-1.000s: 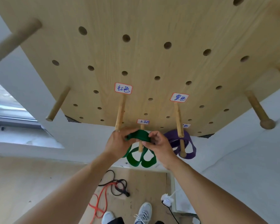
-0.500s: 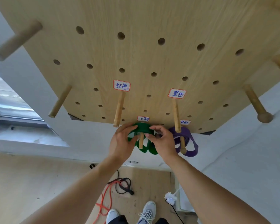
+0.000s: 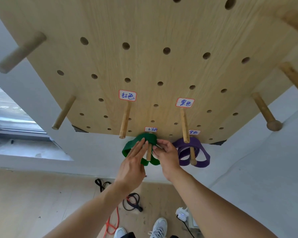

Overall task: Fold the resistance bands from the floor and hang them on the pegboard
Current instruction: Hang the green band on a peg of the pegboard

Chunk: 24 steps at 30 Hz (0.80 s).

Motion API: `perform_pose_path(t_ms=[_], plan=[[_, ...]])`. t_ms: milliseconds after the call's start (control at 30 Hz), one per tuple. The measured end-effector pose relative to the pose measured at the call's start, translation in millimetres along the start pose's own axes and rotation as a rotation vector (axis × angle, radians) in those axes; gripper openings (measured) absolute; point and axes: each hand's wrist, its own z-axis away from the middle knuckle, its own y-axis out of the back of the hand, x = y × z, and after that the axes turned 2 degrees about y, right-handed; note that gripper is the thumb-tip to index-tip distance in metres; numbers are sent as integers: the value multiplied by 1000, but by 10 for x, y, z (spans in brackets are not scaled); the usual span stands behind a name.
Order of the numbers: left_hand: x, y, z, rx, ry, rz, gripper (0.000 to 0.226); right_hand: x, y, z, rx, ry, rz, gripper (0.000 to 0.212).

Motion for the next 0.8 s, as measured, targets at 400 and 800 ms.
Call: perform_pose_path(t_ms=[400,800], plan=[[-15,20,-70,-224,41,-141,106,-171,27,10,45,311,363,25],[-92,26,190,-224,129,-74,103,-92,39,331,147,297,379,21]])
